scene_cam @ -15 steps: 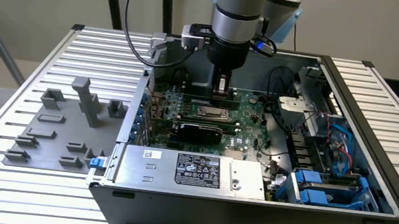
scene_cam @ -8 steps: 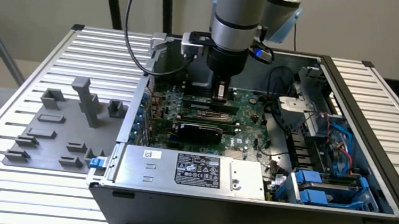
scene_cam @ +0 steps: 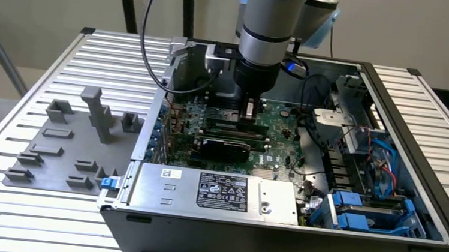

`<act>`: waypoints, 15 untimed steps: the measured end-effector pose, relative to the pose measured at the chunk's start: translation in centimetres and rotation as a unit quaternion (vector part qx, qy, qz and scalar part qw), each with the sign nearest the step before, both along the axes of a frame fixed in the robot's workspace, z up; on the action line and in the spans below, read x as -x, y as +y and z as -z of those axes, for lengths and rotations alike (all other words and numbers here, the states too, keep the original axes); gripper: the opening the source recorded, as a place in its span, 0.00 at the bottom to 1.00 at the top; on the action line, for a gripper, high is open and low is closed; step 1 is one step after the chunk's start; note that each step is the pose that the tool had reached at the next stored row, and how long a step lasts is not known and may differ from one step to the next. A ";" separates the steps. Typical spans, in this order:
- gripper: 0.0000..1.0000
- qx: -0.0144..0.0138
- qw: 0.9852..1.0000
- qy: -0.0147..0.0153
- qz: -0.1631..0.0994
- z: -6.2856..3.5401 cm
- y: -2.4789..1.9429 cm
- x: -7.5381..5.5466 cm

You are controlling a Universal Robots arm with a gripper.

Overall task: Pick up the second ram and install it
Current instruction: 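Insert the second ram into the second slot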

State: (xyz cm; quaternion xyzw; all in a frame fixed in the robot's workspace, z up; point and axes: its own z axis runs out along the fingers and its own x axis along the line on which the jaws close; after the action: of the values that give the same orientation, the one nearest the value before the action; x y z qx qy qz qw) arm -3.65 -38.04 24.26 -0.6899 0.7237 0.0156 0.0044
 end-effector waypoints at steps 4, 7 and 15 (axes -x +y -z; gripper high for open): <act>0.00 0.000 1.000 0.000 0.000 0.29 -0.16 0.0; 0.00 0.000 1.000 0.000 -0.002 0.53 -0.17 0.0; 0.00 0.000 1.000 -0.001 -0.015 0.91 -0.17 0.0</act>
State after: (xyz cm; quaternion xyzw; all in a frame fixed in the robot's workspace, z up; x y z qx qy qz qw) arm -3.66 -38.21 23.35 -0.7003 0.7136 0.0152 0.0045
